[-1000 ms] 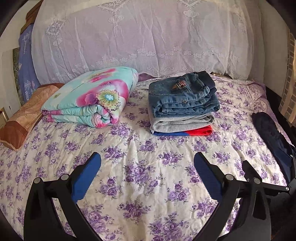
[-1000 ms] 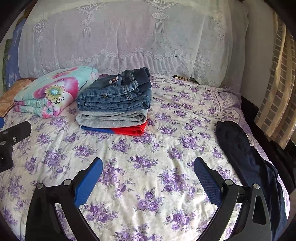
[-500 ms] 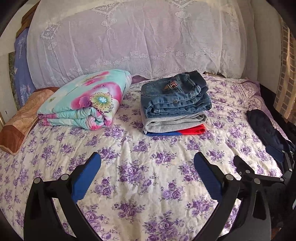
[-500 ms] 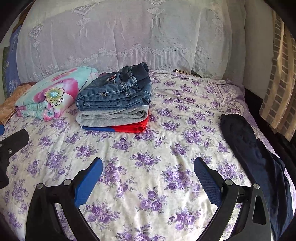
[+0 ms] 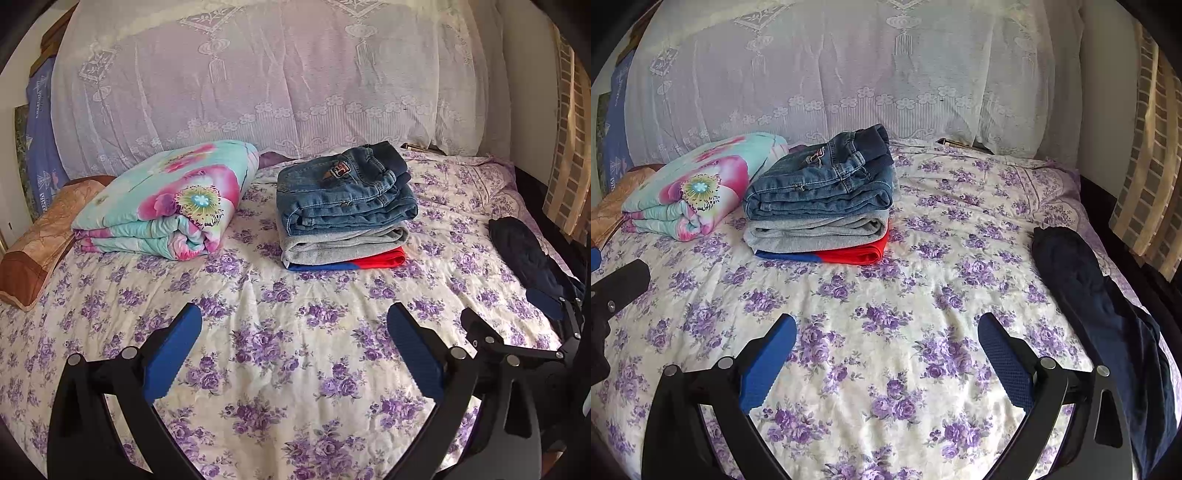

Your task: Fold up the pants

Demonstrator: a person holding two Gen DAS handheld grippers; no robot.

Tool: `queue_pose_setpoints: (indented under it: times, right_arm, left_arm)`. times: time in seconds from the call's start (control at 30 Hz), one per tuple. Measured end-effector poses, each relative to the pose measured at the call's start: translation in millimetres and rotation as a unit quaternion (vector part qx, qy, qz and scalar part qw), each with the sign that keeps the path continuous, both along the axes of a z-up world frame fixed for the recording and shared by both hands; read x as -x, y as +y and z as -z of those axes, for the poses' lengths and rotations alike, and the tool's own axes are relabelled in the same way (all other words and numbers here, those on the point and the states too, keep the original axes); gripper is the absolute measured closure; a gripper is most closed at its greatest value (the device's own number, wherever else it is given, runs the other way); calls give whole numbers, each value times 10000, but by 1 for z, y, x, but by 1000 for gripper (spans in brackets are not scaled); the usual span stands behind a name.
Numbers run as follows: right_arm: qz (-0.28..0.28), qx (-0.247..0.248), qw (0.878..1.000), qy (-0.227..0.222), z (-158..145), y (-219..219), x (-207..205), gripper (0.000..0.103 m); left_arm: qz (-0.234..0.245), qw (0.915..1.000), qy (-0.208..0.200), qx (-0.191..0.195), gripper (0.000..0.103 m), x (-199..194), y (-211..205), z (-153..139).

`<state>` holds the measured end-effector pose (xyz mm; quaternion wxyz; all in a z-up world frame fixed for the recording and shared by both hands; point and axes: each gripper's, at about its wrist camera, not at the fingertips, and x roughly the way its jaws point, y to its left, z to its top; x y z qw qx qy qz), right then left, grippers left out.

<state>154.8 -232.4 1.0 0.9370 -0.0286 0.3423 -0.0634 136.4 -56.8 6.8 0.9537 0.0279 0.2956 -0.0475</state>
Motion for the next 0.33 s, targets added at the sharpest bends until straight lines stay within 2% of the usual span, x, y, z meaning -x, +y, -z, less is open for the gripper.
queue_pose_setpoints:
  times: [0.33]
  right_arm:
    - [13,-9,10000,0,0,0,1,4]
  left_arm:
    - [-40,9999,103,68,5,-5,1,3]
